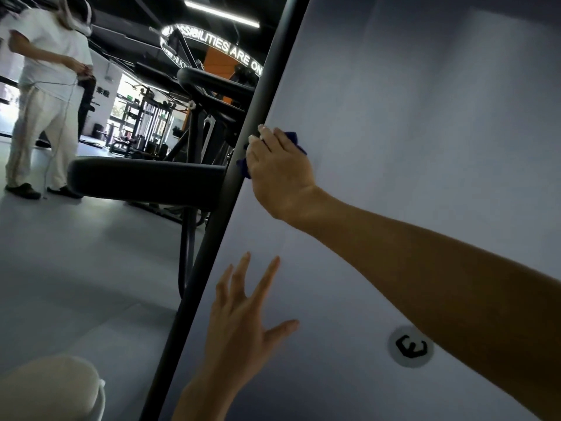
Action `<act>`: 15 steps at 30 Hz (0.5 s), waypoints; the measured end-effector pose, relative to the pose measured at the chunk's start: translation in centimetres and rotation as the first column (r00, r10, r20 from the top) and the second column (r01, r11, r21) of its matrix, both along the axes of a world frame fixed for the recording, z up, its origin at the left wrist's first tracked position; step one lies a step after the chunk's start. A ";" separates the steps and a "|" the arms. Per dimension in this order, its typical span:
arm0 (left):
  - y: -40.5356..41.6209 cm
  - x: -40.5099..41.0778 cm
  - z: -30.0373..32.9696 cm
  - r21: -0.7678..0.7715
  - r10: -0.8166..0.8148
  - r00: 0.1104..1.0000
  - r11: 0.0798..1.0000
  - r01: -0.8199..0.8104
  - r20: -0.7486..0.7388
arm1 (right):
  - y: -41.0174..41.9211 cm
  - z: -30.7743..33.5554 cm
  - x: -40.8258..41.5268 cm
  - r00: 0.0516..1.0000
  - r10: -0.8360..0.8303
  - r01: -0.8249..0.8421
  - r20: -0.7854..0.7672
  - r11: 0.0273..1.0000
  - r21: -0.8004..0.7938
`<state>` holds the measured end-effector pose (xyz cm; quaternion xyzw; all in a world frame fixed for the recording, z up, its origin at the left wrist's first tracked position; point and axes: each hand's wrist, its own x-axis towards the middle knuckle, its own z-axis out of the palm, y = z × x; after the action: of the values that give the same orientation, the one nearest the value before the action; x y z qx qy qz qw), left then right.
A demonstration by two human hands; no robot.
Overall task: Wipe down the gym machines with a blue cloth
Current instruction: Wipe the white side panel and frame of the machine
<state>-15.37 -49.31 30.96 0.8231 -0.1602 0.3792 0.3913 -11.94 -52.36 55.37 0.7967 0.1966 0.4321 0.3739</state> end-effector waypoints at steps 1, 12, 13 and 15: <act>-0.1 0.1 0.0 -0.017 0.000 1.000 1.000 0.000 0.008 | -1.4 0.3 -0.6 1.000 0.019 -0.019 0.012 1.000 -0.003; -1.4 -2.4 0.6 -0.019 -0.042 0.999 0.999 0.041 -0.013 | -16.2 3.9 -8.5 0.968 0.108 -0.150 0.224 0.973 0.176; -1.7 -2.8 0.7 0.004 -0.046 0.999 0.999 0.046 -0.016 | -17.1 4.1 -9.0 0.961 0.151 -0.206 0.233 0.950 0.236; -2.3 -3.4 0.6 0.070 -0.046 0.999 0.996 0.047 -0.009 | -18.4 4.2 -10.0 0.930 0.273 -0.346 0.244 0.874 0.340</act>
<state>-18.82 -51.61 31.56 0.8337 -0.1908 0.3610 0.3717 -21.90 -70.76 59.58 0.7670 0.1989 0.5898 0.1560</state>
